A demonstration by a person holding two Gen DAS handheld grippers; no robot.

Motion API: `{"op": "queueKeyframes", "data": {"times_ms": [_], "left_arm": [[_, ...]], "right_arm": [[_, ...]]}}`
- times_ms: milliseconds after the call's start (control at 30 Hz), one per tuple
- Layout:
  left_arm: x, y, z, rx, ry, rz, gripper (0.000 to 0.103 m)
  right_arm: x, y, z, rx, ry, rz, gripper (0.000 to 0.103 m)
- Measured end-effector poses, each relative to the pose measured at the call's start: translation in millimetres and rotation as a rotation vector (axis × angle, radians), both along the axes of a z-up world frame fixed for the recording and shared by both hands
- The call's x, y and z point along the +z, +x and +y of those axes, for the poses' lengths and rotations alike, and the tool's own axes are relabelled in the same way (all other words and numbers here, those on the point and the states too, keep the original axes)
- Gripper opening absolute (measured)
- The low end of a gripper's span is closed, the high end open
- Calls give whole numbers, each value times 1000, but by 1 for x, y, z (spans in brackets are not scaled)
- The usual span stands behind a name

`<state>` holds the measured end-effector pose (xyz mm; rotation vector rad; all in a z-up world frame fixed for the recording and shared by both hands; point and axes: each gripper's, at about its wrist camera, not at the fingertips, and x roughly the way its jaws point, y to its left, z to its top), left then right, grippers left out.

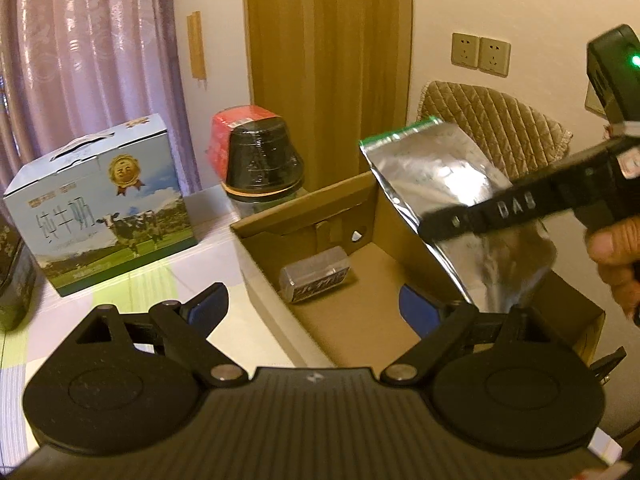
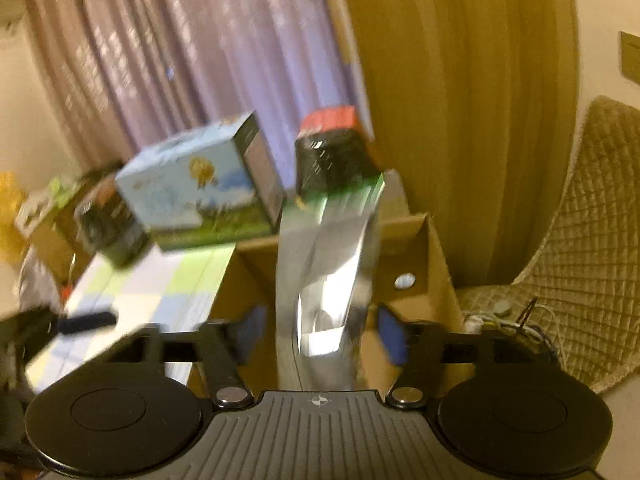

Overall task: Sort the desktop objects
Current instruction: 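Open the left tool to drop the floss box while the right tool releases the foil bag, then withdraw both open tools from the cardboard box back over the table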

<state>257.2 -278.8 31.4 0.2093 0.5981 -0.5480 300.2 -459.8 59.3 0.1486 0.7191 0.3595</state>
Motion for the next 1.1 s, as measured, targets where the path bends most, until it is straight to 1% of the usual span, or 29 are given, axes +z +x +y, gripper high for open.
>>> {"op": "queueKeyframes", "data": {"times_ms": [200,300,467,600,767,933,1100], "left_arm": [[2,-11,19,28,-9,8,90],[3,-17,28,47,-13,13,90],[7,-35,43,66,-20,15,90],[12,-52,57,92,-32,23,90],[17,-79,74,117,-34,25,90],[18,-108,93,143,-29,34,90],[19,-136,115,176,-27,45,92]], "right_arm": [[11,-13,0,-17,-16,-28,65],[15,-26,0,-19,-15,-27,68],[16,-56,5,-18,-21,-12,75],[18,-84,14,-14,-28,1,79],[24,-121,32,15,-46,-16,89],[29,-151,49,37,-62,-32,94],[29,-177,61,34,-37,-40,100]]}}
